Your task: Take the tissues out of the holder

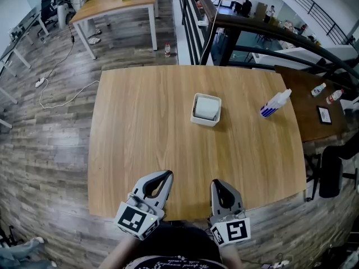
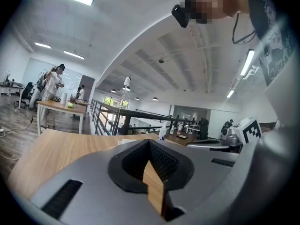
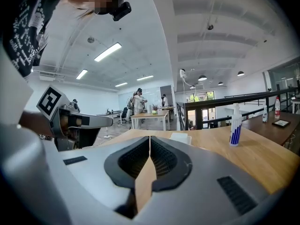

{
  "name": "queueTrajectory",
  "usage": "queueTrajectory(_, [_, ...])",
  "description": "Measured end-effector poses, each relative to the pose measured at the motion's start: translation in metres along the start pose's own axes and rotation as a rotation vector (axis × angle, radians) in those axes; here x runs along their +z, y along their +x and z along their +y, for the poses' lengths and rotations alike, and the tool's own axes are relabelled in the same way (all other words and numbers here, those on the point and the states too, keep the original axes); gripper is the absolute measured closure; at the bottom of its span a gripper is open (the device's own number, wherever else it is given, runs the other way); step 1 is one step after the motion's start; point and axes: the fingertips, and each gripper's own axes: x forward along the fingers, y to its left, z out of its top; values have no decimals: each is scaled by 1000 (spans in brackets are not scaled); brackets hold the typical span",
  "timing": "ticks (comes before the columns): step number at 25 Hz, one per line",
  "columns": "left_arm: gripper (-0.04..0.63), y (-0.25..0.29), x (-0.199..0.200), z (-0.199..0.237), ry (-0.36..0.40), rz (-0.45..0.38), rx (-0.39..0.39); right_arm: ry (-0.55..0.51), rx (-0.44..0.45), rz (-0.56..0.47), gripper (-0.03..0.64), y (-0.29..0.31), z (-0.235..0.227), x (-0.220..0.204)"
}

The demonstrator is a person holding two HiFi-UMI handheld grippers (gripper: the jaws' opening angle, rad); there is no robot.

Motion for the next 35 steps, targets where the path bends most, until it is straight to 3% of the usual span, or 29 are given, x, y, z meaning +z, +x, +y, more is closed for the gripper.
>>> queueTrajectory(9, [591, 11, -2, 4, -19, -1, 2, -124, 113, -18, 593, 42, -23, 19])
queueTrajectory(12, [591, 12, -6, 9, -21, 4, 14, -158, 128, -13, 540, 59, -34, 25])
queueTrajectory(17, [591, 20, -5, 10, -64, 22, 19, -191, 140, -26, 511, 85, -47, 36])
queueTrajectory(29, [591, 33, -7, 8, -75, 35, 9, -183, 101, 57, 411, 150, -100, 20])
queueTrajectory(35, [591, 32, -8, 10, -83, 38, 13, -129, 86, 115, 359, 183, -129, 2])
